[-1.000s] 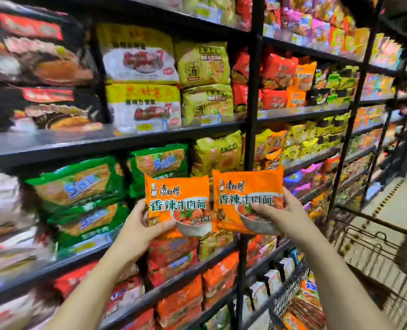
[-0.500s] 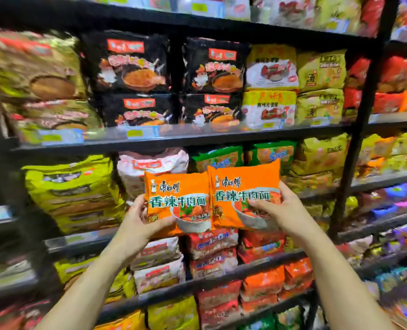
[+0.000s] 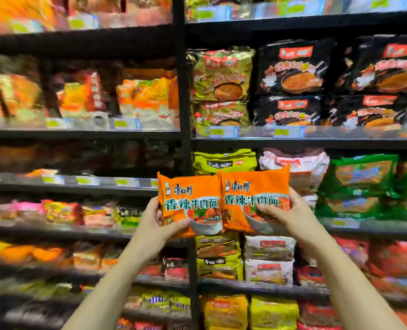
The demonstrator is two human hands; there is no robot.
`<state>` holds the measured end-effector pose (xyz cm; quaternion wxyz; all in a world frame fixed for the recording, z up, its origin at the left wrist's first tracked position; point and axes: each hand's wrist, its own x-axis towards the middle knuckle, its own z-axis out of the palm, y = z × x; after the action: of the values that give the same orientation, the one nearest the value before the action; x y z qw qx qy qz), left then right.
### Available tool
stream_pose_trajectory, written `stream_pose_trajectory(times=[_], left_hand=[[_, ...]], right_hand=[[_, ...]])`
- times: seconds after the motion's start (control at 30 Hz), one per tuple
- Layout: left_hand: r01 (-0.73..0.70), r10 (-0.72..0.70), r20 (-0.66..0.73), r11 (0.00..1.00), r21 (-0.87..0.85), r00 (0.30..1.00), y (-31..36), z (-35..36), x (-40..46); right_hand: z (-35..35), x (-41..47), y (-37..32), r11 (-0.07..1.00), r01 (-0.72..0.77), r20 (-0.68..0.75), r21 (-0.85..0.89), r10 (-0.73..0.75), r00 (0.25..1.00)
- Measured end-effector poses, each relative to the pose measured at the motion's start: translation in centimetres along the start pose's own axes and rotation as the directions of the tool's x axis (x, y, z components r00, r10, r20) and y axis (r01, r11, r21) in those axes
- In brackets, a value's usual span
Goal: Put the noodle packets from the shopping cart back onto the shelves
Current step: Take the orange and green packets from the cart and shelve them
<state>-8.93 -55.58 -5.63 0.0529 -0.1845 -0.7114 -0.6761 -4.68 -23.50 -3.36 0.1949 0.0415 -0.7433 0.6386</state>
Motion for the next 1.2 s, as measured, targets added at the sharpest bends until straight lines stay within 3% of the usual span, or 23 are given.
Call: stream_pose_trajectory(times=[0.4,0.67,1.2], left_hand=[[0.054,-0.047,-0.323,0.998,0.011,0.945,-0.2,-16.6,-4.0],[0.053,-0.031,-0.515,0.998,0.029,0.857,-2.3,-25.9,-2.2],[0.074,-0.002,-0.616,0.993,0.092,0.788,-6.4,-42.0,8.2]], right_hand=[[20.0,5.4,-1.1,0.998,0.026,0.304,0.060,-0.043,0.952],[32.1,11.7,-0.5,0.994,0.047,0.466,0.103,-0.090,0.880],[49.9,25.6,2.5,0.988,0.018,0.571,0.153,-0.103,0.815]])
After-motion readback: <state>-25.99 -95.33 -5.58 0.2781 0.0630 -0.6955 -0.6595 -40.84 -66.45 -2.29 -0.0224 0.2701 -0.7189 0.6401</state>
